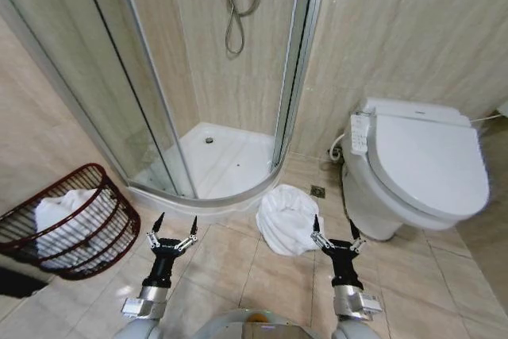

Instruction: Discard the used towel into the hamper.

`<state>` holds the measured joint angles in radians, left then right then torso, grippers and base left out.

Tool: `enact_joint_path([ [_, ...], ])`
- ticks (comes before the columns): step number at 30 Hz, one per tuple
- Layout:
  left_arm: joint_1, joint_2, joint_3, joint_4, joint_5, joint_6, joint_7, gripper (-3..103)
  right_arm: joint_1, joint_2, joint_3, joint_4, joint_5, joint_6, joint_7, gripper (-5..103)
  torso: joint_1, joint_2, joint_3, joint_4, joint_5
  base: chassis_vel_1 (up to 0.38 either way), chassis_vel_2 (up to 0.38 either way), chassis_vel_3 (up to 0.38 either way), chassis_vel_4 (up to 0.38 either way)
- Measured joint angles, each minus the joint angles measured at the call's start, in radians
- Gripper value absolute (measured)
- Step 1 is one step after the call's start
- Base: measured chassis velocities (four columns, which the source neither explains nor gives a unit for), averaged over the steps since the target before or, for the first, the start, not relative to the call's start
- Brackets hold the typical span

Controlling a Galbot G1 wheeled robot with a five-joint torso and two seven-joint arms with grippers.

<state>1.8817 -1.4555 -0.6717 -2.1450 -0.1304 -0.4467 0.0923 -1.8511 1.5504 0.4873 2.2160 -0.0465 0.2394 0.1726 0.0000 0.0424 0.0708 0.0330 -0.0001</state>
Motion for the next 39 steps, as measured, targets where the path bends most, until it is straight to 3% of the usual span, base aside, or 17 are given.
enact_joint_path([
  [7,0.0,0.0,-0.001,-0.001,-0.002,0.0,-0.002,100,0.008,-0.001,0.003,-0.004,0.009,-0.026,0.003,100,0.0,0.0,0.0,0.0001,0.0001,-0.168,0.172,0.165,-0.173],
  [10,0.0,0.0,-0.001,-0.001,-0.002,0.0,-0.003,100,0.012,-0.008,0.004,-0.025,0.078,-0.09,0.003,100,0.0,0.0,0.0,0.0003,0.0001,-0.046,0.084,0.075,-0.051],
  [14,0.008,-0.001,-0.002,-0.002,-0.001,-0.007,-0.006,100,0.022,-0.038,0.042,-0.105,0.194,-0.285,-0.092,100,0.0,0.0,0.0,0.0,0.0002,0.0,0.0,0.0,0.0],
  [19,0.014,0.0,-0.004,-0.002,0.0,-0.012,-0.008,100,0.04,-0.055,0.049,-0.132,0.233,-0.35,-0.123,100,0.0,0.0,0.0,-0.0002,0.0001,0.0,0.0,0.0,0.0],
  [21,0.016,0.002,-0.005,-0.002,0.001,-0.014,-0.009,100,0.15,-0.064,0.056,-0.184,0.348,-0.534,-0.158,100,0.0,0.0,0.0,0.0001,0.0002,0.0,0.0,0.0,0.0],
  [23,0.016,0.003,-0.006,-0.003,0.001,-0.014,-0.01,100,0.171,-0.062,0.06,-0.192,0.352,-0.568,-0.169,100,0.0,0.0,0.0,0.0002,0.0002,0.0,0.0,0.0,0.0],
  [24,0.016,0.003,-0.009,-0.006,0.001,-0.014,-0.01,100,0.217,-0.061,0.069,-0.206,0.354,-0.654,-0.194,100,0.0,0.0,0.0,0.0,0.0003,0.0,0.0,0.0,0.0],
  [27,0.015,0.002,-0.015,-0.015,-0.001,-0.013,-0.011,100,0.285,-0.109,0.086,-0.239,0.291,-0.809,-0.285,100,0.0,0.0,0.0,0.0002,0.0004,0.0,0.0,0.0,0.0],
  [28,0.015,0.002,-0.015,-0.015,-0.001,-0.013,-0.011,100,0.285,-0.109,0.086,-0.239,0.291,-0.809,-0.285,100,0.0,0.0,0.0,0.0002,0.0004,0.0,0.0,0.0,0.0],
  [29,0.015,0.002,-0.018,-0.017,-0.005,-0.011,-0.012,100,0.297,-0.157,0.094,-0.249,0.205,-0.85,-0.377,100,0.0,0.0,0.0,0.0001,0.0004,0.0,0.0,0.0,0.0],
  [30,0.015,0.002,-0.018,-0.017,-0.005,-0.011,-0.012,100,0.297,-0.157,0.094,-0.249,0.205,-0.85,-0.377,100,0.0,0.0,0.0,0.0001,0.0004,0.0,0.0,0.0,0.0],
  [33,0.011,0.005,-0.02,-0.011,-0.011,-0.01,-0.014,100,0.312,-0.286,0.063,-0.282,0.069,-0.864,-0.496,100,0.0,0.0,0.0,-0.0001,0.0004,0.0,0.0,0.0,0.0],
  [34,0.011,0.005,-0.02,-0.011,-0.011,-0.01,-0.014,100,0.312,-0.286,0.063,-0.282,0.069,-0.864,-0.496,100,0.0,0.0,0.0,-0.0001,0.0004,0.0,0.0,0.0,0.0],
  [39,0.007,0.015,-0.028,0.002,-0.024,-0.011,-0.016,100,0.358,-0.433,-0.024,-0.351,-0.063,-0.803,-0.54,100,0.0,0.0,0.0,0.0,0.0005,0.0,0.0,0.0,0.0],
])
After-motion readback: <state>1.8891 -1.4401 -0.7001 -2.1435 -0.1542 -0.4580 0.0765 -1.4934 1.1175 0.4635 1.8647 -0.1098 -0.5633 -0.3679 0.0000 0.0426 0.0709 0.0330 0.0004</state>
